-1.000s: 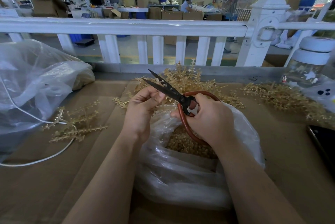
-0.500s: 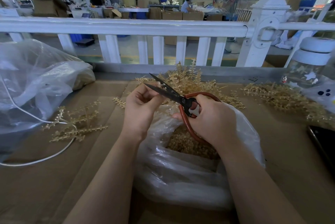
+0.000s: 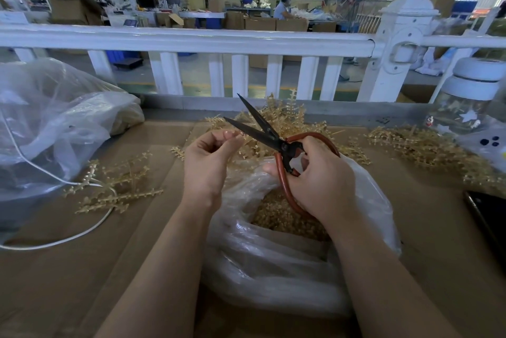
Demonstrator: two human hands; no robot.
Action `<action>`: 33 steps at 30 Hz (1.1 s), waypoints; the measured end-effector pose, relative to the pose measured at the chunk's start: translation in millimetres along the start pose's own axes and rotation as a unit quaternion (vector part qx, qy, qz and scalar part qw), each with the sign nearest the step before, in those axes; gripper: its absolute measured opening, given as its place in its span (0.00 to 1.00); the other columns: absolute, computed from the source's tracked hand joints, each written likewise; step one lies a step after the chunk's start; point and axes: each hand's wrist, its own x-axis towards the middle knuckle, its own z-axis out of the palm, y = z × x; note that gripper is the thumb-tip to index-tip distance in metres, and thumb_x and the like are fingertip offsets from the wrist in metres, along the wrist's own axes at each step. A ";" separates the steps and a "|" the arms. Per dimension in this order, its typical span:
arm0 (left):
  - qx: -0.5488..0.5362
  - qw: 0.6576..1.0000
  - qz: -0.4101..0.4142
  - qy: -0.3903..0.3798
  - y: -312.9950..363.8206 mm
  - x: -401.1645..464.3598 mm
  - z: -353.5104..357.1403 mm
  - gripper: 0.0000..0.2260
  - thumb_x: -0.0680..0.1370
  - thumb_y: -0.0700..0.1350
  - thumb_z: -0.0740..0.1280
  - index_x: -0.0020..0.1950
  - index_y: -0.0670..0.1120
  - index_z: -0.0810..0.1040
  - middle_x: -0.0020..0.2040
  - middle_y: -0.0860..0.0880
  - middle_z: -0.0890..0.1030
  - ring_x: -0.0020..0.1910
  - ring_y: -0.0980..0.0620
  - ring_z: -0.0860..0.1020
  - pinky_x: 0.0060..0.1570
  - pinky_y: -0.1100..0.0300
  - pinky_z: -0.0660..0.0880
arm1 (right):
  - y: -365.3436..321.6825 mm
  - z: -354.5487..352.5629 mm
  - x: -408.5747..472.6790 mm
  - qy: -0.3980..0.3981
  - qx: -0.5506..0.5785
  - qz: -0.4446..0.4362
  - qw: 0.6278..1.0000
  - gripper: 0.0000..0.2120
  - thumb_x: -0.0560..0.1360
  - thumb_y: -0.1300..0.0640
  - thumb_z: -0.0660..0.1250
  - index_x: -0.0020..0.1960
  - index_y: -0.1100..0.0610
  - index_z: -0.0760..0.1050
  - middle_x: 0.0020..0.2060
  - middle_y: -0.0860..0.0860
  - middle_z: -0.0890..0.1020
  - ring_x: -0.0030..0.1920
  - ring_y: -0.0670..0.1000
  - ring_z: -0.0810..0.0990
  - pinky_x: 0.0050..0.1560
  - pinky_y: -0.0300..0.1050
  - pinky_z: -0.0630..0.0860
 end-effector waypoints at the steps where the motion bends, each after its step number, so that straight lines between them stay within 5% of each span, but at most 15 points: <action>1: 0.000 1.000 -0.001 0.000 0.5 -0.2 0.3 0.09 0.74 0.34 0.72 0.37 0.46 0.78 0.32 0.53 0.79 0.32 0.58 0.74 0.36 0.68 0.73 | -0.4 -0.3 -0.1 -0.004 0.004 0.002 1.000 0.28 0.69 0.23 0.58 0.39 0.50 0.65 0.29 0.39 0.68 0.28 0.41 0.67 0.28 0.36 0.63; 4: 0.012 1.000 -0.003 -0.003 0.5 -0.9 2.0 0.07 0.75 0.34 0.71 0.39 0.43 0.78 0.29 0.53 0.76 0.27 0.59 0.71 0.28 0.68 0.69 | 0.0 0.1 -0.3 -0.028 0.003 -0.006 1.000 0.28 0.69 0.24 0.61 0.39 0.50 0.66 0.28 0.40 0.67 0.28 0.41 0.67 0.28 0.36 0.63; 7: 0.022 1.000 -0.001 -0.013 -0.7 -1.4 2.9 0.02 0.75 0.34 0.70 0.43 0.39 0.81 0.34 0.47 0.79 0.32 0.56 0.75 0.33 0.67 0.72 | 0.4 1.3 0.1 -0.066 -0.023 -0.005 0.998 0.28 0.69 0.24 0.61 0.42 0.50 0.70 0.30 0.41 0.71 0.31 0.42 0.71 0.30 0.39 0.70; 12: 0.028 0.997 0.015 -0.065 -0.6 -2.1 0.7 0.14 0.76 0.31 0.68 0.39 0.49 0.83 0.36 0.50 0.82 0.37 0.55 0.76 0.38 0.67 0.73 | 3.5 0.5 1.4 -0.083 -0.025 0.005 0.996 0.26 0.70 0.28 0.68 0.43 0.52 0.71 0.33 0.41 0.71 0.34 0.45 0.73 0.33 0.42 0.71; 17: 0.032 0.995 0.014 -0.092 -0.4 -2.7 -1.3 0.16 0.76 0.31 0.67 0.39 0.51 0.84 0.37 0.54 0.83 0.37 0.57 0.75 0.39 0.67 0.72 | 3.8 1.1 3.2 -0.097 -0.041 0.005 0.994 0.30 0.68 0.24 0.62 0.46 0.51 0.74 0.35 0.42 0.76 0.36 0.45 0.75 0.35 0.42 0.75; 21: 0.034 0.995 0.008 -0.091 -0.2 -2.9 -1.7 0.15 0.76 0.31 0.67 0.40 0.50 0.83 0.37 0.53 0.83 0.38 0.56 0.75 0.40 0.66 0.72 | 2.4 0.5 4.7 -0.083 -0.053 0.002 0.995 0.25 0.69 0.26 0.66 0.43 0.49 0.72 0.31 0.38 0.68 0.33 0.43 0.72 0.29 0.36 0.66; 27: 0.029 0.994 0.010 -0.105 -1.1 -1.8 -3.4 0.13 0.76 0.34 0.68 0.37 0.49 0.84 0.36 0.51 0.81 0.39 0.51 0.72 0.41 0.62 0.70 | 2.5 0.3 4.8 -0.109 -0.057 0.029 0.992 0.31 0.65 0.20 0.57 0.44 0.48 0.73 0.33 0.40 0.76 0.33 0.40 0.73 0.30 0.37 0.69; 33: 0.001 0.992 0.010 -0.128 -1.0 -1.5 -5.3 0.11 0.76 0.37 0.69 0.37 0.50 0.84 0.36 0.52 0.82 0.37 0.56 0.75 0.40 0.66 0.71 | 1.2 -0.7 4.0 -0.093 -0.053 0.022 0.994 0.28 0.67 0.22 0.59 0.43 0.47 0.73 0.31 0.39 0.75 0.30 0.39 0.71 0.28 0.35 0.64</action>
